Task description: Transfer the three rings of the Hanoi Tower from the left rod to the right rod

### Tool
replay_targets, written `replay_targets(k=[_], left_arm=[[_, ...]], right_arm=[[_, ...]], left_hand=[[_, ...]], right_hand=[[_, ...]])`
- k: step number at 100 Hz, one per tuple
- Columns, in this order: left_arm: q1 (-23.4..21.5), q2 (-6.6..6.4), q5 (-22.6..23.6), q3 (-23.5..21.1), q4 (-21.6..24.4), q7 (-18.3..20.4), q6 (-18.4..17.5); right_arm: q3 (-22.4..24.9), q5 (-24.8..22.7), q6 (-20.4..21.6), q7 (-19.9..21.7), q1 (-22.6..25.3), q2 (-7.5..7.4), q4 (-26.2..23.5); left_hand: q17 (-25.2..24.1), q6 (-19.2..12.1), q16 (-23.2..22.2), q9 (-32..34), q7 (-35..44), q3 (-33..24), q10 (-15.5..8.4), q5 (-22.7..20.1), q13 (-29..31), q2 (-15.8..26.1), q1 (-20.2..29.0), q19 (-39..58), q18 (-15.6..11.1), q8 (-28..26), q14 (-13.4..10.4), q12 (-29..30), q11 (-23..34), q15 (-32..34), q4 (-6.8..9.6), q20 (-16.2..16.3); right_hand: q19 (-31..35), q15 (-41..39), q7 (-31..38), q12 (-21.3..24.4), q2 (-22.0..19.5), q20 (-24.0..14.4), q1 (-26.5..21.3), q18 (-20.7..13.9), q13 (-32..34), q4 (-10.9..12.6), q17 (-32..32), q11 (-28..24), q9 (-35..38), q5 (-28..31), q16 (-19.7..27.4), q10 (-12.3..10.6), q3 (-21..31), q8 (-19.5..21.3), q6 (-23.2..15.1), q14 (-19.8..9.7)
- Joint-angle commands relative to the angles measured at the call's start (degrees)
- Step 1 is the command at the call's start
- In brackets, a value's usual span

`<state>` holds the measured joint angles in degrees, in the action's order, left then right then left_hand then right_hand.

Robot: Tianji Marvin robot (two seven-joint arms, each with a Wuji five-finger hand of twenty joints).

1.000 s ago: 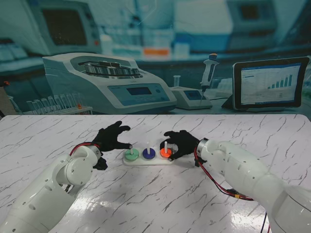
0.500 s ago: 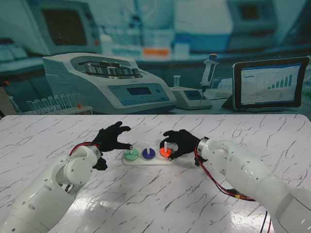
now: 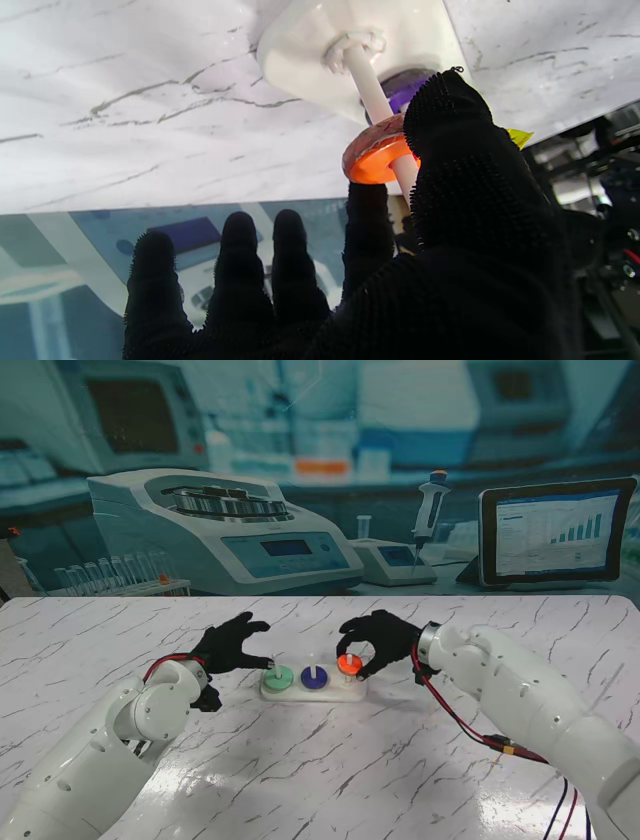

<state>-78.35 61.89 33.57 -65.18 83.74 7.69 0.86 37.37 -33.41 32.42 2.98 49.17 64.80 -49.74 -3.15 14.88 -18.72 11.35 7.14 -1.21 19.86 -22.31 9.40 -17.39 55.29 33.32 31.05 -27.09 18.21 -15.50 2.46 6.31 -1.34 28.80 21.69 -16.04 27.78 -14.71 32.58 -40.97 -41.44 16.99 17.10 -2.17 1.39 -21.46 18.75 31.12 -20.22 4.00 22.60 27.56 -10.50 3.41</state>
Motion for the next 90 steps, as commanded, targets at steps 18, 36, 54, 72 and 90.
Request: replay_targets(k=[18, 36, 54, 72, 90], left_arm=[[-0.23, 0.21, -0.66, 0.11, -0.02, 0.86, -1.61], [-0.37, 0.21, -0.72, 0.03, 0.05, 0.92, -1.49], [-0.41, 0.20, -0.81, -0.02, 0.10, 1.01, -1.30], [-0.81, 0.19, -0.45, -0.51, 0.39, 0.81, -1.10], [-1.56, 0.21, 0.07, -1.51, 0.85, 0.32, -0.85]], right_arm=[[2.16, -1.26, 2.64, 3.42, -1.05, -2.02, -4.23], [2.01, -1.92, 4.00, 4.10, -2.17, -2.31, -4.63], [1.17, -1.26, 5.14, 5.01, -3.53, -2.26, -4.75], [0.25, 0.80, 5.84, 5.51, -4.79, -1.68, -4.74], [-2.32, 2.75, 6.45, 5.13, -6.89, -0.52, -3.55]], left_hand=[[-1.04, -1.87, 0.36, 0.85, -0.04, 1.54, -1.18, -0.61, -0.68, 1.29, 0.24, -2.51, 0.94, -0.50, 0.10, -0.08, -0.40, -0.69, 0.35, -0.80], [-1.02, -2.04, 0.37, 0.96, -0.01, 1.59, -1.27, -0.71, -0.55, 1.28, 0.15, -2.65, 0.93, -0.50, 0.07, -0.08, -0.39, -0.65, 0.32, -0.80], [-1.00, -2.02, 0.38, 1.02, 0.01, 1.61, -1.31, -0.75, -0.56, 1.41, 0.05, -2.70, 0.93, -0.51, 0.01, -0.07, -0.39, -0.67, 0.31, -0.77], [-0.84, -2.05, 0.37, 1.24, 0.08, 1.54, -1.40, -0.90, -0.42, 1.30, 0.25, -2.62, 0.92, -0.54, 0.16, -0.10, -0.33, -0.63, 0.34, -0.69], [-0.86, -2.02, 0.35, 1.39, 0.13, 1.58, -1.30, -0.99, -0.41, 1.17, 0.23, -2.64, 1.00, -0.57, 0.16, -0.11, -0.30, -0.60, 0.35, -0.64]], right_hand=[[-1.06, 0.97, 14.38, -0.18, -4.87, 0.85, -5.06, -2.75, 1.92, -0.13, -1.03, 1.71, 2.75, 4.59, 0.73, -1.93, 2.71, -0.80, -6.04, -1.80], [-1.19, 1.20, 15.00, -0.24, -4.73, 0.95, -5.36, -2.67, 2.12, -0.12, -1.17, 2.03, 3.36, 4.74, 0.73, -1.89, 2.70, -1.01, -6.01, -1.77], [-1.31, 1.55, 15.52, -0.32, -4.97, 1.08, -5.47, -2.76, 2.37, -0.13, -1.24, 2.36, 3.69, 4.79, 0.76, -1.96, 2.66, -1.37, -6.12, -1.78], [-1.35, 1.82, 15.87, -0.44, -5.15, 1.17, -5.46, -2.87, 2.63, -0.12, -1.17, 2.53, 3.95, 4.82, 0.74, -2.15, 2.56, -1.65, -6.12, -1.99], [-1.29, 1.92, 16.05, -0.56, -5.14, 1.22, -5.34, -3.01, 2.85, -0.12, -0.92, 2.57, 4.18, 4.71, 0.68, -2.45, 2.39, -1.85, -6.45, -2.32]])
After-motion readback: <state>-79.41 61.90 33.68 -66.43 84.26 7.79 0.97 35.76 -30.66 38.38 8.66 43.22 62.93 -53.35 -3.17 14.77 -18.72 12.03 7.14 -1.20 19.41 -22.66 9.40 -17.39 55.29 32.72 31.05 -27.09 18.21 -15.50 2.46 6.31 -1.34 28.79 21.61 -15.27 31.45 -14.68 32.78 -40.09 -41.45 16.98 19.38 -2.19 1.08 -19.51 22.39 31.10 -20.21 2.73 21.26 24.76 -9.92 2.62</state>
